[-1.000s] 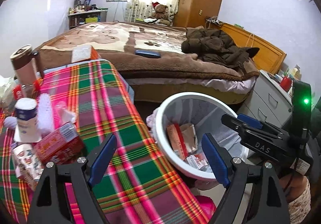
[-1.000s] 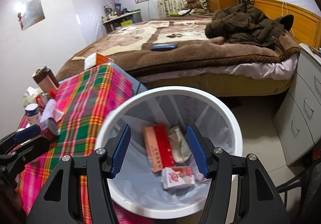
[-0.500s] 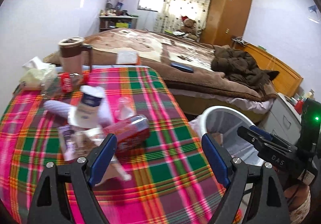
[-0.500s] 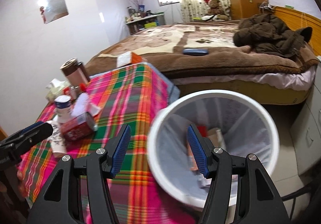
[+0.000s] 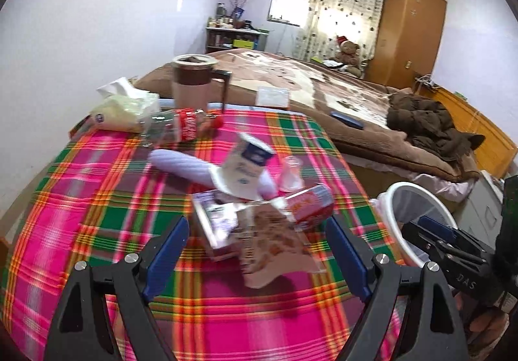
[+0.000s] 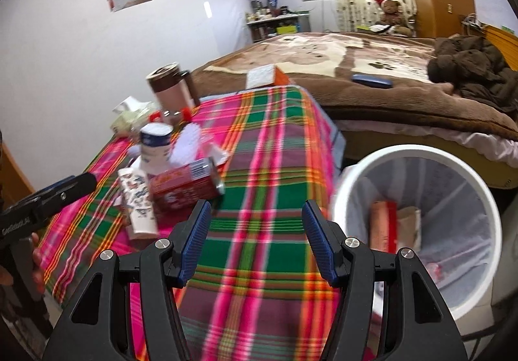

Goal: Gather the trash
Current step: 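Move both tools back from the bin to the plaid table, then grasp the patterned paper cup with the right tool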

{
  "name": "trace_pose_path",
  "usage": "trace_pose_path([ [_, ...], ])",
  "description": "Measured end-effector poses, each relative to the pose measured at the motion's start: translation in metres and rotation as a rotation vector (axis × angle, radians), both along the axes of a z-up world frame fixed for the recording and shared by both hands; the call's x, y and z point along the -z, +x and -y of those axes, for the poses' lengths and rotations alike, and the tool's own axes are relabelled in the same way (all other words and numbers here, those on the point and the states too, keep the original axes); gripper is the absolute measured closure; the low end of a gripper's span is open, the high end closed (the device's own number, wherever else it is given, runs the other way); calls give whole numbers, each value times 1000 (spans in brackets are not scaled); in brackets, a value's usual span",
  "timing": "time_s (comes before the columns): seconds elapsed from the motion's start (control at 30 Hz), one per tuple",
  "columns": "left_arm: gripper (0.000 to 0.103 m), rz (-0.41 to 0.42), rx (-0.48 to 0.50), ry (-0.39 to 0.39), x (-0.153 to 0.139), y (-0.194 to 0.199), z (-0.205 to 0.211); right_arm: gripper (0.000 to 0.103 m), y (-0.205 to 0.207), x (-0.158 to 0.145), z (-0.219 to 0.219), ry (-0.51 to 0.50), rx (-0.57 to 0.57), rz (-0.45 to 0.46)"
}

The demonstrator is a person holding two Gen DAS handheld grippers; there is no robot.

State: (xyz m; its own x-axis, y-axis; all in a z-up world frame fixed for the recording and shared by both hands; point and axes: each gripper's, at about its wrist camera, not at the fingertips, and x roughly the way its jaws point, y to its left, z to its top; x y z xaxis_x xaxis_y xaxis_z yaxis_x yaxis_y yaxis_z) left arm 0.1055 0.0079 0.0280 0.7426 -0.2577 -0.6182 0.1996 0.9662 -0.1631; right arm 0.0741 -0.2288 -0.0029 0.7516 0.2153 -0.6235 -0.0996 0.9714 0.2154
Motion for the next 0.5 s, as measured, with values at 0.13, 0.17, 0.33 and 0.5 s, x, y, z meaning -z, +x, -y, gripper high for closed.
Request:
trace_pose_path([
  [0.13,15,-23,-41,0,7,4,-20,43,3,8,-21,9,-64,-22],
  [0.17,15,-28,-48,5,9,6,-24,43,3,9,-26,11,-81,-25],
  [0.33,15,-56,-81,14,20,13,-43,43,7,16,-53,2,-156,-40],
  [0.5,15,-74,-79,17,28,23,-52,43,10,18,-71,13,-225,-47],
])
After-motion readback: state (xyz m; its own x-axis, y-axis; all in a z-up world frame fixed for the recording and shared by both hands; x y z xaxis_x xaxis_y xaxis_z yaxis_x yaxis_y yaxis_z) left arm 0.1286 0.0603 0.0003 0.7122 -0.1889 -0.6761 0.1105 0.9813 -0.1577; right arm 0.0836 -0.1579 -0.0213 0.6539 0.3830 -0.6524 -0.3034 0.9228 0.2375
